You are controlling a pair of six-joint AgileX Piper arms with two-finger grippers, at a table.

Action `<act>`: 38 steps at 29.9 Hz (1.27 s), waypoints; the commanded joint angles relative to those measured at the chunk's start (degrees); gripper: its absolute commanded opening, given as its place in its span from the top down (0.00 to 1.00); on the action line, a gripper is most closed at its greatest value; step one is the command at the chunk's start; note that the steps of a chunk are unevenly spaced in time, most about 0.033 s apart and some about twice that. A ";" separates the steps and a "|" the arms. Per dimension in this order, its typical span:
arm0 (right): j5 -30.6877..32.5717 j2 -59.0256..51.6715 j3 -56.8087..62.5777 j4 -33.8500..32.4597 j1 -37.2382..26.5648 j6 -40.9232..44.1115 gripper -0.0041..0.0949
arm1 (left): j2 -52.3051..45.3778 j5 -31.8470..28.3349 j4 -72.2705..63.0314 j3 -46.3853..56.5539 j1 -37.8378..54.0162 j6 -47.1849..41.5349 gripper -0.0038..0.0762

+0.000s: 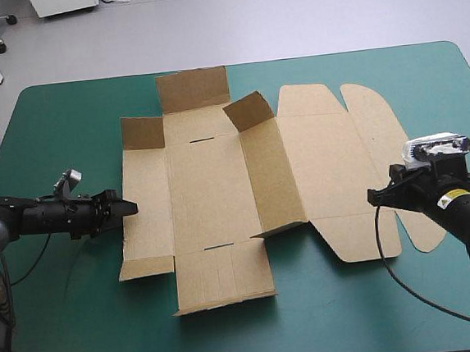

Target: Fold the box

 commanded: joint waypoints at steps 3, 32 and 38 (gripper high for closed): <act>-3.27 -0.34 -2.09 0.60 -0.50 -0.10 0.99 | -0.41 4.34 -5.84 -1.45 -0.05 2.04 0.45; -2.82 -0.34 -2.09 0.75 -0.50 -0.10 0.99 | 1.71 5.82 -11.30 -1.45 -5.52 7.95 0.93; -2.82 -0.34 -2.09 0.75 -0.50 -0.10 0.99 | 1.59 5.08 -13.23 -1.54 -5.52 11.32 0.97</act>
